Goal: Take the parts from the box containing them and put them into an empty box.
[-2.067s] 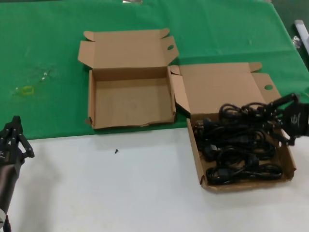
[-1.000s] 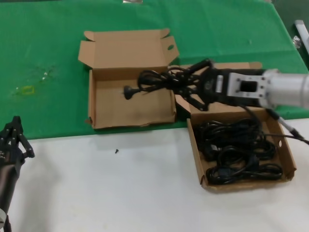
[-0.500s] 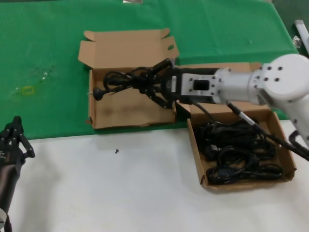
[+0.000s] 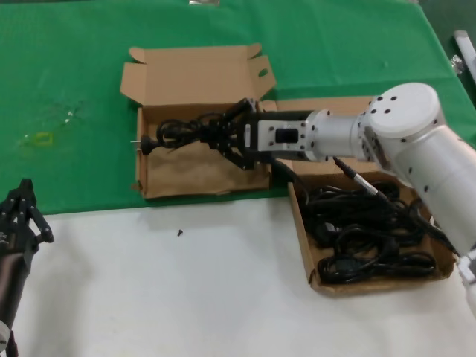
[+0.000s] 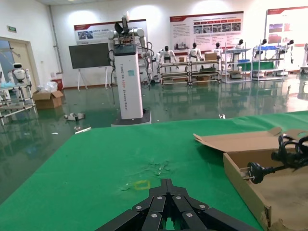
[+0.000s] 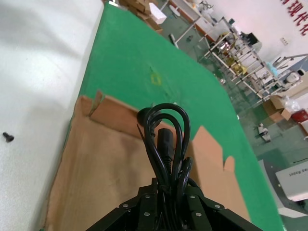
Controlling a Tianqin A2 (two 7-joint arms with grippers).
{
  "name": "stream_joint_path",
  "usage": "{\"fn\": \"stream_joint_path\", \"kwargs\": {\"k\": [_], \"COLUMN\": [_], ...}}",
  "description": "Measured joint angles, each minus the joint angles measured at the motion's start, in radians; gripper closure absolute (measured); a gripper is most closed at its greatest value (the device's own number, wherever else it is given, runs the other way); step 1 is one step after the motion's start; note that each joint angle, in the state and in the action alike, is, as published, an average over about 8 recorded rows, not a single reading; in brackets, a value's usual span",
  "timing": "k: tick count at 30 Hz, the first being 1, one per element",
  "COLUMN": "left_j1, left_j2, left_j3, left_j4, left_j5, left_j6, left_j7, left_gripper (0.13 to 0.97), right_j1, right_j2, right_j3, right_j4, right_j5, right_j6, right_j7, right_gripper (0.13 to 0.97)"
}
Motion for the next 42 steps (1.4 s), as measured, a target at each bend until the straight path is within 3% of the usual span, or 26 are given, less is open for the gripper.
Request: {"fn": "stream_joint_path", "kwargs": {"k": [9,16,23,25,32,37,42], "left_j1": [0.0,0.0,0.0,0.0,0.0,0.0,0.0], "left_j2": [0.0,0.0,0.0,0.0,0.0,0.0,0.0], "left_j3": [0.0,0.0,0.0,0.0,0.0,0.0,0.0], "left_j4": [0.0,0.0,0.0,0.0,0.0,0.0,0.0], "left_j5": [0.0,0.0,0.0,0.0,0.0,0.0,0.0], "left_j6": [0.0,0.0,0.0,0.0,0.0,0.0,0.0], "left_j7": [0.0,0.0,0.0,0.0,0.0,0.0,0.0], "left_gripper": [0.954,0.954,0.954,0.954,0.954,0.954,0.954], "right_j1": [0.068,0.102,0.112,0.111,0.086,0.041,-0.013], "right_j2": [-0.061,-0.083,-0.088,-0.086,-0.062,-0.022,0.027], "right_j3": [0.052,0.087,0.106,0.11,0.105,0.084,0.061], "right_j4": [-0.221,-0.32,-0.35,-0.348,-0.278,-0.152,-0.008], "right_j5": [0.04,0.058,0.062,0.062,0.048,0.023,-0.003], "right_j6": [-0.001,0.0,0.002,0.003,0.005,0.003,0.003], "right_j7": [-0.171,-0.252,-0.277,-0.274,-0.209,-0.102,0.014], "right_gripper": [0.86,0.816,0.706,0.69,0.518,0.494,0.374]}}
